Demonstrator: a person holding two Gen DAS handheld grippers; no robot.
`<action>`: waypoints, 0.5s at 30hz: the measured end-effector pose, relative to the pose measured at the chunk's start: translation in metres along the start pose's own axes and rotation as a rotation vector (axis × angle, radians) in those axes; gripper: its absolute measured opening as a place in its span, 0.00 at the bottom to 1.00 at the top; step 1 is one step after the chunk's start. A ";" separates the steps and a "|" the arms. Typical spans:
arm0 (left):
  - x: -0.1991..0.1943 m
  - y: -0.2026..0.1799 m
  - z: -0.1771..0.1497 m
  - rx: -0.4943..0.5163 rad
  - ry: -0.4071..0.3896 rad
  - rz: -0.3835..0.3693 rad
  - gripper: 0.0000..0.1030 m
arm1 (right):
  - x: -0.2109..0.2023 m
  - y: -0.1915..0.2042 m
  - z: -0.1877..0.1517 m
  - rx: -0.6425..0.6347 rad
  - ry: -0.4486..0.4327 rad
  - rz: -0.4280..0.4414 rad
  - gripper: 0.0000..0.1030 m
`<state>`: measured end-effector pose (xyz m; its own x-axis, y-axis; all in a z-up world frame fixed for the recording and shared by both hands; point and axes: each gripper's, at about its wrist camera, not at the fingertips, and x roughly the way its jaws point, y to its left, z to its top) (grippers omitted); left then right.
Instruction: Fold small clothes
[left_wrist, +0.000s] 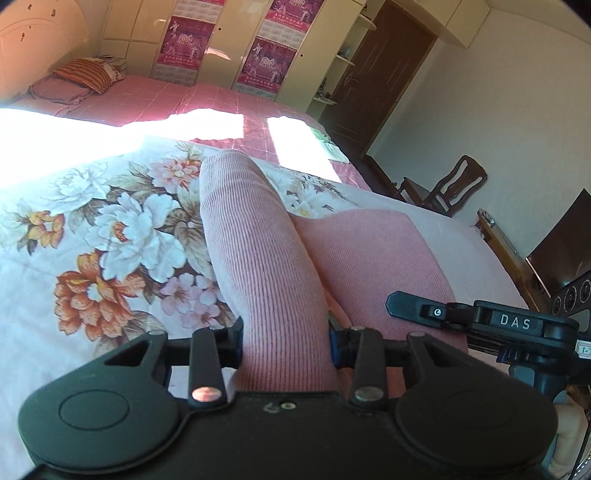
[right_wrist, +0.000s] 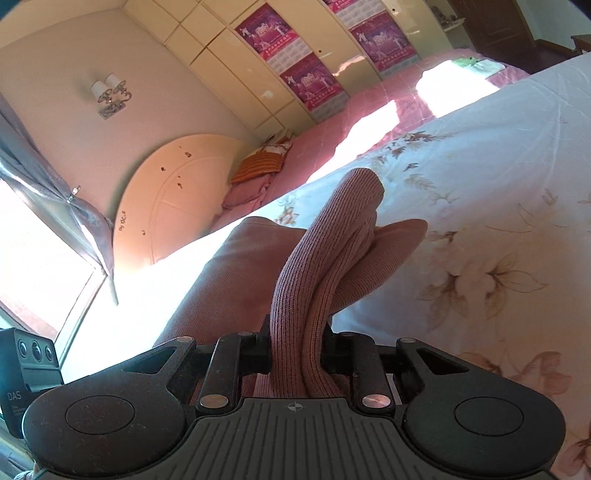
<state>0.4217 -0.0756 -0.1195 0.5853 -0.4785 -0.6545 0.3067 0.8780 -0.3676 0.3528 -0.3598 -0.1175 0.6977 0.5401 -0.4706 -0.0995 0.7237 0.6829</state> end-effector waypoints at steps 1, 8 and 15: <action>-0.010 0.013 0.003 0.000 -0.011 0.010 0.36 | 0.011 0.014 -0.001 -0.007 0.002 0.013 0.20; -0.068 0.121 0.024 0.007 -0.059 0.054 0.35 | 0.098 0.110 -0.030 -0.029 0.004 0.054 0.20; -0.089 0.223 0.054 0.031 -0.083 0.096 0.35 | 0.193 0.175 -0.055 -0.042 0.032 0.046 0.20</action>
<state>0.4785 0.1636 -0.1074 0.6726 -0.3906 -0.6286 0.2685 0.9203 -0.2845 0.4313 -0.1057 -0.1198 0.6691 0.5859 -0.4571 -0.1609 0.7148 0.6806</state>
